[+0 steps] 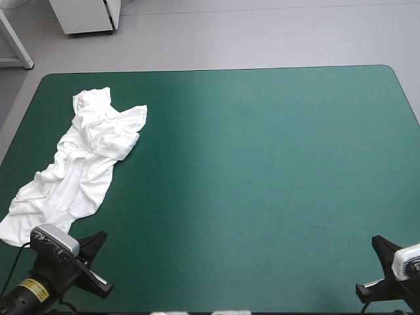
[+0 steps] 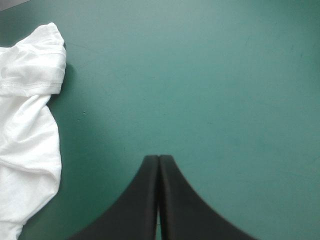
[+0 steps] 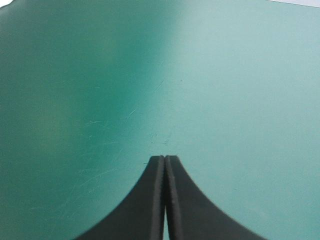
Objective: Fold the cloth
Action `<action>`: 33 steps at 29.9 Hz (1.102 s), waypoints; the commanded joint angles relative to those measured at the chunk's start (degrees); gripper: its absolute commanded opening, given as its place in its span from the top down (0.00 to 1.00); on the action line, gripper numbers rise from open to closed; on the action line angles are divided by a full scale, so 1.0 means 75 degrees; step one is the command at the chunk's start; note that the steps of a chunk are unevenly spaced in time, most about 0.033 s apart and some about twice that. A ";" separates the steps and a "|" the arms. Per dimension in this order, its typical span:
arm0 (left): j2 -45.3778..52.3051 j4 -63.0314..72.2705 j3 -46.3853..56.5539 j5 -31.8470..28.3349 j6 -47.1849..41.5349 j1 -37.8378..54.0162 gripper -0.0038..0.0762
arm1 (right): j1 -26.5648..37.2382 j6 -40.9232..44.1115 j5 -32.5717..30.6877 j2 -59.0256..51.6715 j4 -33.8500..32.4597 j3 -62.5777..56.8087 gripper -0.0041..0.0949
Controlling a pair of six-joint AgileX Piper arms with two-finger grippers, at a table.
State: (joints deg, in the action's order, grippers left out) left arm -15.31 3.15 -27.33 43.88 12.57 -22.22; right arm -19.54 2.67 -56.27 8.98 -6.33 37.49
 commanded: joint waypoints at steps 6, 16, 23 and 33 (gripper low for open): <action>-0.0100 0.0076 -0.0222 -0.0523 0.0003 -0.0054 0.96 | -0.0029 -0.0054 0.0540 0.0118 -0.0087 0.0156 0.98; -0.0136 0.0076 -0.0324 -0.0523 -0.0293 -0.0054 0.96 | -0.0029 0.0271 0.0490 0.0118 -0.0020 0.0156 0.98; -0.1388 -0.1064 -0.1557 -0.0246 -0.1439 -0.0054 0.96 | -0.0029 0.0553 0.0829 0.0917 -0.0160 0.0475 0.98; -0.5116 -0.3239 -0.4666 0.0963 -0.2006 -0.0054 0.82 | -0.0029 0.0455 0.1608 0.3815 -0.0741 0.2300 0.97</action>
State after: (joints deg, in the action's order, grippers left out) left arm -47.22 -16.72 -54.69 51.03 -1.07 -22.22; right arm -19.54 6.90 -50.05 32.31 -10.37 49.76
